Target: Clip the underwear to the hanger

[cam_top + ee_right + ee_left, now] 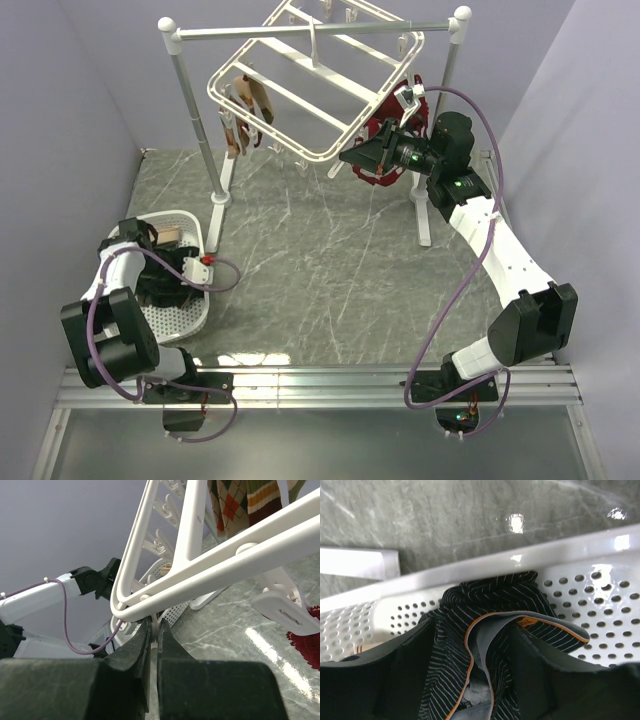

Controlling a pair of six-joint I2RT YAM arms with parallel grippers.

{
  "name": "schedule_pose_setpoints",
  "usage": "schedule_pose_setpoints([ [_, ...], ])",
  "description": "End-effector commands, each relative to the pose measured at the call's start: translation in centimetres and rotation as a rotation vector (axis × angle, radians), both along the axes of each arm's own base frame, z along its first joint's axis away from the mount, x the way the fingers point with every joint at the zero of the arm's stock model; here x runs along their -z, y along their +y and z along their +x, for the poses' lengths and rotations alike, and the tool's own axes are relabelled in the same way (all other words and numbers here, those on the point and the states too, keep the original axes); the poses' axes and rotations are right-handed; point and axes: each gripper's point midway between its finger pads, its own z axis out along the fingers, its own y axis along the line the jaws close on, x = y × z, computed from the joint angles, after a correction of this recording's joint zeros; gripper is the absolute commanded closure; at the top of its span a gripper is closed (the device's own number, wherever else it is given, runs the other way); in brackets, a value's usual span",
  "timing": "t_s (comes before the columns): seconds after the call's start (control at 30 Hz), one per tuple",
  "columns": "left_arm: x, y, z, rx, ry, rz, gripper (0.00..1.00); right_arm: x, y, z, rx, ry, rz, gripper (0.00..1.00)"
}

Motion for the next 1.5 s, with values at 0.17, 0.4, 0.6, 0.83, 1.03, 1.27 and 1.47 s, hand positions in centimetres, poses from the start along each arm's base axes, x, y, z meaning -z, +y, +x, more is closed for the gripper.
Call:
schedule_pose_setpoints([
  [0.17, -1.7, -1.5, 1.1, 0.532, -0.22, 0.152, 0.65, -1.4, -0.1, 0.3, 0.01, -0.029, 0.003, 1.0],
  [0.4, -5.4, -1.7, 0.7, 0.425, -0.255, 0.082, 1.0, -1.5, -0.1, 0.3, 0.01, -0.036, 0.0, 1.0],
  [0.6, -10.8, -1.9, 1.0, 0.187, -0.246, -0.083, 1.0, -1.5, -0.1, 0.3, 0.005, -0.033, 0.003, 1.0],
  [0.83, -13.9, 0.2, 2.8, -0.285, -0.211, -0.199, 1.0, -2.1, -0.1, 0.4, 0.007, -0.042, 0.006, 1.0],
  [1.03, -13.2, 6.9, 3.8, -0.97, -0.129, -0.228, 1.0, -2.0, -0.1, 0.5, 0.007, -0.039, 0.007, 1.0],
  [1.27, -10.5, 10.5, 1.4, -1.625, -0.008, -0.332, 1.0, -1.9, 0.0, 0.5, 0.005, -0.032, 0.006, 1.0],
  [1.47, -6.1, 5.8, 0.9, -1.691, 0.163, -0.449, 1.0, -1.5, 0.1, 0.9, 0.005, -0.023, 0.003, 1.0],
])
